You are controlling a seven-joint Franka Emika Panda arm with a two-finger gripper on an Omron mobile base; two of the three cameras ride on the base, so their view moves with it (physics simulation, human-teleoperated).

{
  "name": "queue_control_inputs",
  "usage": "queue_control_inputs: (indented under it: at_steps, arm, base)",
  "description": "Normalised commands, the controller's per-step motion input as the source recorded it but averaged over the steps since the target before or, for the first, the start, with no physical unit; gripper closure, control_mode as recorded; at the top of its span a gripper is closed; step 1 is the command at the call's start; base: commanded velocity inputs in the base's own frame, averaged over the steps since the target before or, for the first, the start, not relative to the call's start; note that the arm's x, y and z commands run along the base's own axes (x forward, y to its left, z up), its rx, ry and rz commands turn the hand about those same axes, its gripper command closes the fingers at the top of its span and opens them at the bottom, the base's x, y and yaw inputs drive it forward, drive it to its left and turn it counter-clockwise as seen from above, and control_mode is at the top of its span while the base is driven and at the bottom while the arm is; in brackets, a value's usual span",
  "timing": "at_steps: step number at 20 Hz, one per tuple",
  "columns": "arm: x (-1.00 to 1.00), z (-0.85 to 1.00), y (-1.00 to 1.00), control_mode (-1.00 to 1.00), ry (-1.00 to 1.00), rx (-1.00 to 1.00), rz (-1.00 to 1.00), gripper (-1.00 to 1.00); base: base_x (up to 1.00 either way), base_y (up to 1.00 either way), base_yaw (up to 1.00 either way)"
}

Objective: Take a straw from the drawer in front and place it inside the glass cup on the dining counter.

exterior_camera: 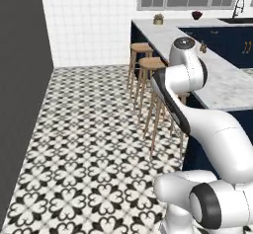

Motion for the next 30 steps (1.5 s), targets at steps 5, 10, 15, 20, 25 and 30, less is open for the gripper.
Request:
queue_control_inputs:
  at_steps: [5,10,15,20,25,30]
  arm:
    - [0.0,0.0,0.0,1.0,0.0,0.0,0.0,1.0]
    - [0.0,0.0,0.0,1.0,0.0,0.0,0.0,1.0]
    - [0.0,0.0,0.0,1.0,0.0,0.0,0.0,1.0]
    - [0.0,0.0,0.0,1.0,0.0,0.0,0.0,1.0]
    - [0.0,0.0,0.0,1.0,0.0,0.0,0.0,1.0]
    - [0.0,0.0,0.0,1.0,0.0,0.0,0.0,1.0]
  base:
    - [0.81,0.84,-0.62]
    - [0.76,0.84,-0.62]
    - [0.68,0.88,-0.6]
    - [0.48,0.95,-0.58]
    - [0.38,1.0,-0.56]
    - [0.35,1.0,-0.56]
